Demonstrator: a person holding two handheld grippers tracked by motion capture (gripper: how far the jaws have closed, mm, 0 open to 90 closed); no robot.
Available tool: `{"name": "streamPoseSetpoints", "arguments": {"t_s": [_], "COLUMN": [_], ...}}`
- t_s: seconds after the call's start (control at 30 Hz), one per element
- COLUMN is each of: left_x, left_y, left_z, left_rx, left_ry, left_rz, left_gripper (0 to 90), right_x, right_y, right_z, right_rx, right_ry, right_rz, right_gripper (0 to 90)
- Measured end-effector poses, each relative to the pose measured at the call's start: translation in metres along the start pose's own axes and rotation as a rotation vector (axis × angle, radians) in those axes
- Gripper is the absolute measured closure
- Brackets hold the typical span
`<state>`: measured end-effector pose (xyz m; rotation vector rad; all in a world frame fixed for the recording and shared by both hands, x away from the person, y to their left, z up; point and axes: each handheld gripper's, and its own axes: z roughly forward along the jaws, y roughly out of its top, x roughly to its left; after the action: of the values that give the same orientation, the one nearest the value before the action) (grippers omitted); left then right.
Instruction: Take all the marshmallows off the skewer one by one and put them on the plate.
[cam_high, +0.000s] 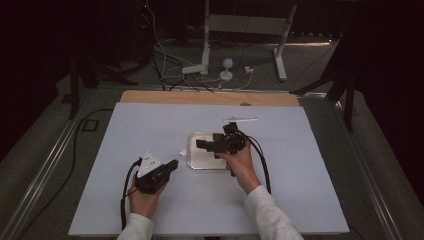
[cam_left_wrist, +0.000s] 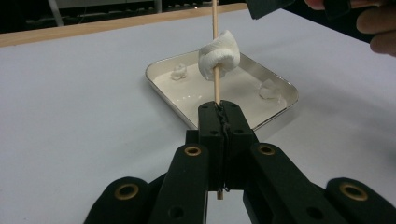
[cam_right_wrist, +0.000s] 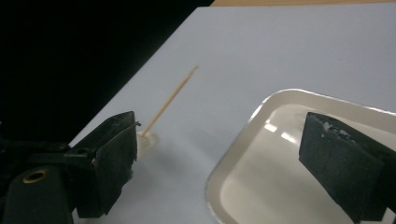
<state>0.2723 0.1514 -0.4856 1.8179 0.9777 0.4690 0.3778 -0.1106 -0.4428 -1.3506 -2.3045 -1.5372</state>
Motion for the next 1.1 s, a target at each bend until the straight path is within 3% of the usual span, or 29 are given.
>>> {"name": "streamPoseSetpoints", "arguments": {"t_s": [0.53,0.8,1.1], "left_x": [-0.002,-0.004,-0.005], "left_y": [0.001,0.001,0.001], "left_z": [0.001,0.003,0.003], "left_rx": [-0.007,-0.006,-0.016], "left_ry": [-0.002,-0.003,-0.014], "left_rz": [-0.001,0.002,0.006], "left_gripper": [90.0,90.0,90.0], "right_x": [0.017,0.024,0.024], "right_y": [-0.014,-0.02,-0.025], "right_z": [0.023,0.031,0.042], "right_rx": [0.062,0.084,0.123], "right_ry": [0.083,0.157,0.227], "right_rz": [0.009,0.017,0.097], "right_gripper": [20.0,43.2,61.4]}}
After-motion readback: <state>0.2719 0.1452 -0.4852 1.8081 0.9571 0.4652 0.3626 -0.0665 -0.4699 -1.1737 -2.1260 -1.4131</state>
